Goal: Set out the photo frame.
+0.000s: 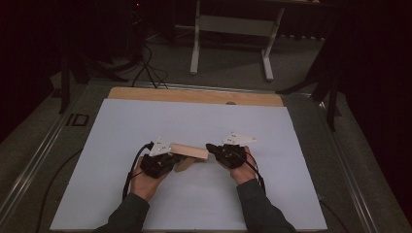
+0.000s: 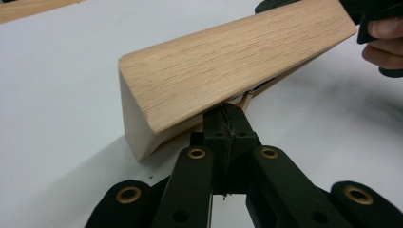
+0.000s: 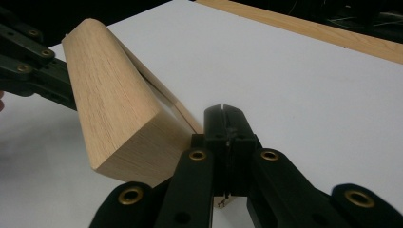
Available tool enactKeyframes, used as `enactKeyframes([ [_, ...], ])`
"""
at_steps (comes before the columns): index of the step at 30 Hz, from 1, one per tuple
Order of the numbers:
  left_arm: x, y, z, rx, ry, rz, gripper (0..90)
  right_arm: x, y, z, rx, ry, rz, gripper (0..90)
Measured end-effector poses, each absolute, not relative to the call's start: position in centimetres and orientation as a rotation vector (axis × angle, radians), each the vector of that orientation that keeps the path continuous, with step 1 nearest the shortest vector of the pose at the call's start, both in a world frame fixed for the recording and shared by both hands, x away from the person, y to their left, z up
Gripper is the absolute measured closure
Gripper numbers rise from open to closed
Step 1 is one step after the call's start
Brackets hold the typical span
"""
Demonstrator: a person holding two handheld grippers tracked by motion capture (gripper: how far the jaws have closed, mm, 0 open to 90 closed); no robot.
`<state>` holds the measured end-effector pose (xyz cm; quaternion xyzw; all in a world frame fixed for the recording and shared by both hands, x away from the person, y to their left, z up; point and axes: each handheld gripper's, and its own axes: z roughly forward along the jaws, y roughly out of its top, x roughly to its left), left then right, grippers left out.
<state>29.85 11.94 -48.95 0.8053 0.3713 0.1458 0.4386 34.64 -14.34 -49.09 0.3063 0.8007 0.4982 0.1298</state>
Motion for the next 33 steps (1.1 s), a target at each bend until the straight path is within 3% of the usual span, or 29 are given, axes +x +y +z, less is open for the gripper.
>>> enactKeyframes([
  [33,29.7,10.4,-48.9,2.007,0.884,0.336,89.6,33.6,-14.0,-48.8,0.776,2.372,1.404,90.0],
])
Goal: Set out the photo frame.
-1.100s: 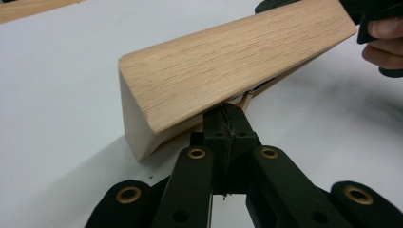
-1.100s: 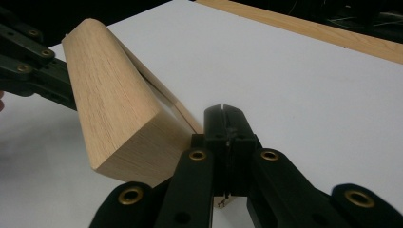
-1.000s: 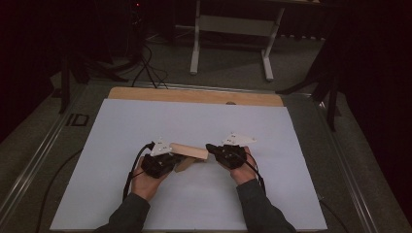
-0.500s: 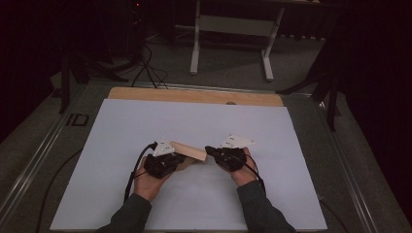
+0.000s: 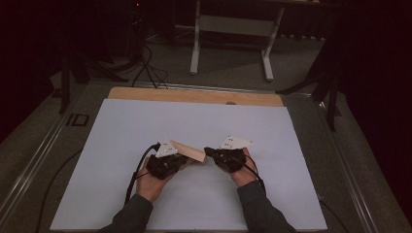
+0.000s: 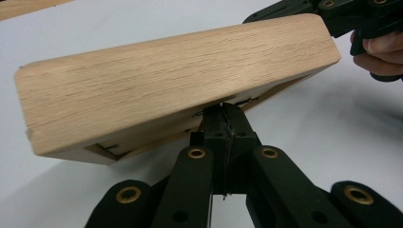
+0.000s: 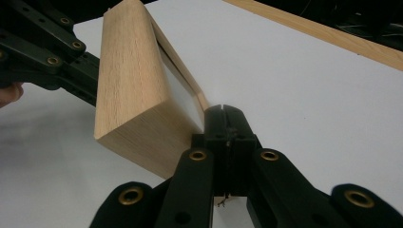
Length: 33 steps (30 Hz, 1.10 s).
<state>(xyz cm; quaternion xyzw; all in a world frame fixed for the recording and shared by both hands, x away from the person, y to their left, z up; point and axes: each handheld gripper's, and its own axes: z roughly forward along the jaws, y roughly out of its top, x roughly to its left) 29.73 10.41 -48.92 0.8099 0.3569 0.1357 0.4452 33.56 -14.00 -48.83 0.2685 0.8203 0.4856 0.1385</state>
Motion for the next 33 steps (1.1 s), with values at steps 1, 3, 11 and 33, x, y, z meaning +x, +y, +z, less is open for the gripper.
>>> enactKeyframes([
  [1,29.7,10.4,-48.9,2.008,0.885,0.336,89.6,33.6,-14.0,-48.8,0.772,2.374,1.404,90.0],
  [3,29.8,10.4,-49.0,2.011,0.887,0.334,89.6,33.5,-13.9,-48.8,0.765,2.376,1.405,89.9],
  [11,29.9,10.2,-49.2,2.016,0.893,0.328,89.6,33.2,-13.5,-48.9,0.723,2.400,1.388,89.9],
  [33,30.3,10.4,-49.8,2.024,0.934,0.329,89.6,32.9,-12.6,-49.3,0.669,2.452,1.366,90.0],
])
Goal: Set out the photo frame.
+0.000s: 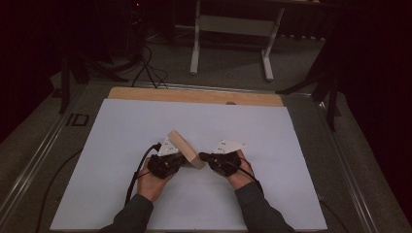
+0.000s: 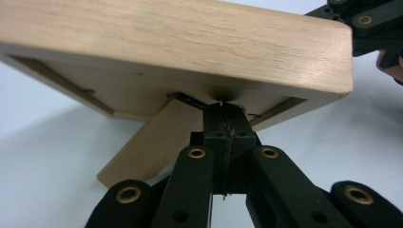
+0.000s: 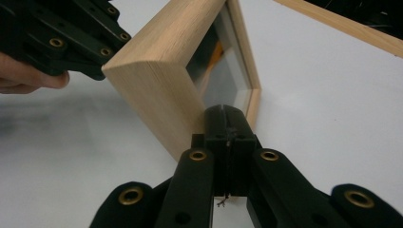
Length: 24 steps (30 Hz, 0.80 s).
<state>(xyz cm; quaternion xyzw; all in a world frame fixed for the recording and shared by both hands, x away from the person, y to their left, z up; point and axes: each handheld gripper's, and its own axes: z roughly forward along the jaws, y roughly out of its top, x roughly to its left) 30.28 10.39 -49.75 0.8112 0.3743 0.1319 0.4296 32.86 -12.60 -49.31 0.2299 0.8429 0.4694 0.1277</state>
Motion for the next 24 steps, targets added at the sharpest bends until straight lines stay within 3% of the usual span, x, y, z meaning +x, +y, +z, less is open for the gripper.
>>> enactKeyframes([
  [24,30.83,10.53,-50.56,2.024,0.965,0.319,89.6,32.55,-12.10,-49.59,0.664,2.462,1.356,90.0],
])
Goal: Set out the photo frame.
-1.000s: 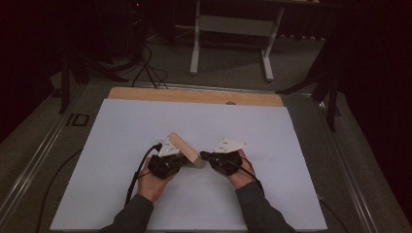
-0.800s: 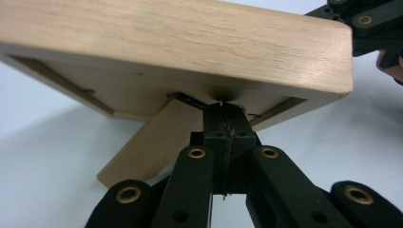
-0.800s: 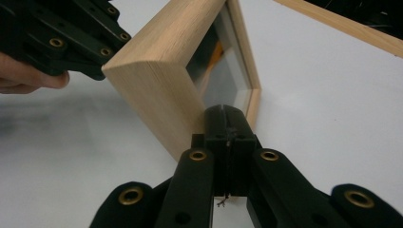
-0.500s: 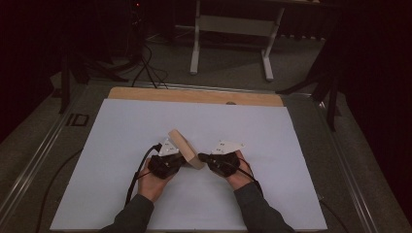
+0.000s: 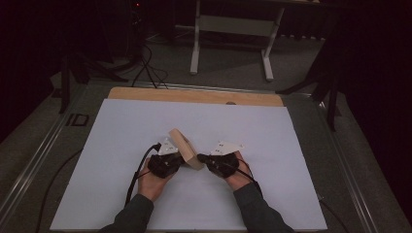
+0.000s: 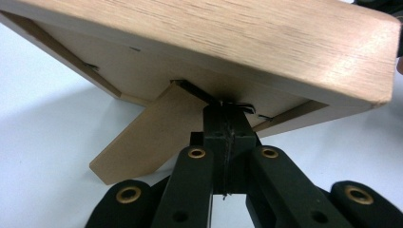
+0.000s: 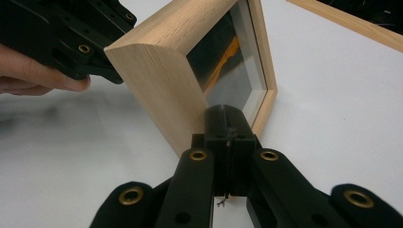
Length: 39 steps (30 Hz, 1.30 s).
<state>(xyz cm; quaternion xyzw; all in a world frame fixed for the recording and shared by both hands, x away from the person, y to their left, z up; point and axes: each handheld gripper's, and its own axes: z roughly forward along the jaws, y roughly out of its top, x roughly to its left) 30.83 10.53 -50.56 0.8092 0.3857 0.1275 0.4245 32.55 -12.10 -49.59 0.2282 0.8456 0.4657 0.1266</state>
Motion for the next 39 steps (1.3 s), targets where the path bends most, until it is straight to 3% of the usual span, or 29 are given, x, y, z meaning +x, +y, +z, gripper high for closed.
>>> enactKeyframes([
  [32,31.6,11.6,-50.8,1.973,1.028,0.309,89.5,31.9,-10.6,-49.9,0.639,2.498,1.345,90.0],
  [39,31.6,12.2,-50.8,1.957,1.031,0.318,79.8,31.8,-10.6,-49.4,0.599,2.492,1.298,81.5],
])
